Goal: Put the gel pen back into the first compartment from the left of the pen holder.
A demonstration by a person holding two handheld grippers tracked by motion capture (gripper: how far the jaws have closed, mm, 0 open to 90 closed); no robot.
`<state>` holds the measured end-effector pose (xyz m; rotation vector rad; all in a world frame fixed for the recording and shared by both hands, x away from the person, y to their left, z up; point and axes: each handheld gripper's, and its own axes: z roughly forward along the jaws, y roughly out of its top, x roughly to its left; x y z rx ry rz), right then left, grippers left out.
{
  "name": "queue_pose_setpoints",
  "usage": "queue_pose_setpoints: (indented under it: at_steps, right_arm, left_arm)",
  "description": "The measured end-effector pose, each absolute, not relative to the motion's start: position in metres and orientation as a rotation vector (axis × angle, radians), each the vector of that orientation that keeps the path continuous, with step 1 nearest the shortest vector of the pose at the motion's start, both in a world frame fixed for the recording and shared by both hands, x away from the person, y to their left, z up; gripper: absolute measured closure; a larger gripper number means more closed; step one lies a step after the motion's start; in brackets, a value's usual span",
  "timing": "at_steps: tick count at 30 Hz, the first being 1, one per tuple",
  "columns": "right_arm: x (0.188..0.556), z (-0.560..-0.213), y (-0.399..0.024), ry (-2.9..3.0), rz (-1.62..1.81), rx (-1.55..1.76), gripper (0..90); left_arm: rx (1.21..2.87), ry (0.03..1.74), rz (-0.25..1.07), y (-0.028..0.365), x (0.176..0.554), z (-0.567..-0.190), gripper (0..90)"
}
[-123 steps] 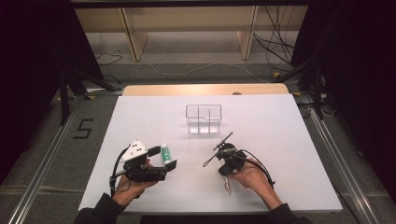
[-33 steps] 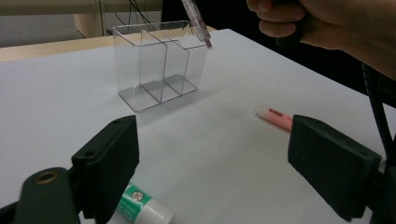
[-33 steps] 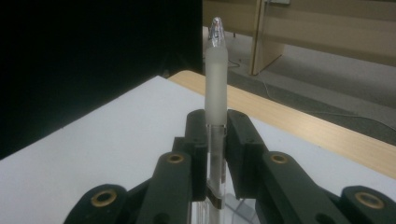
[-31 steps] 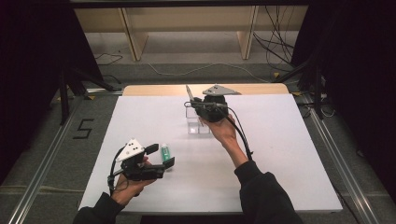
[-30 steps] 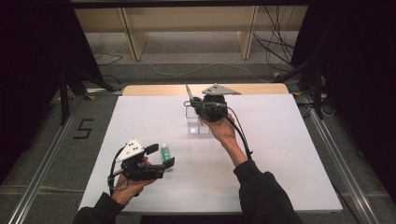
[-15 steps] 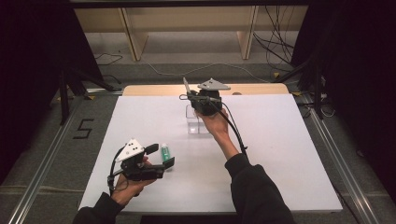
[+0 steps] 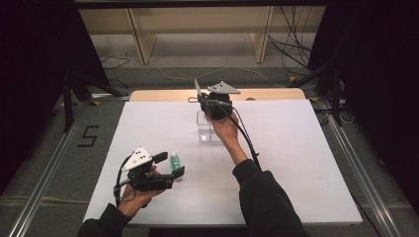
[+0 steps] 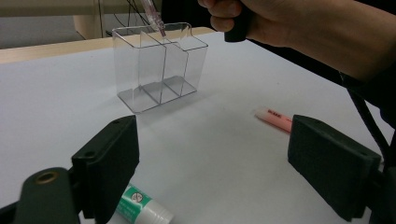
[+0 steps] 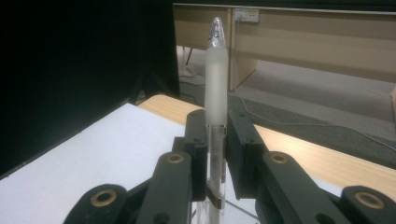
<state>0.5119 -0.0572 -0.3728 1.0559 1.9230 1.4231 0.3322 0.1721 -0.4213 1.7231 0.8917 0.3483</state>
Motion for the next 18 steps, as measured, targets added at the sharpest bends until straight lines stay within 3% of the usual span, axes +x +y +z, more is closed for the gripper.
queue_pose_setpoints:
  at_steps: [18]
  right_arm:
    - [0.519, -0.385, -0.05, 1.897, 1.392, 1.085, 79.8]
  left_arm:
    - [1.722, 0.893, 0.348, 0.173, 0.332, -0.421, 16.1]
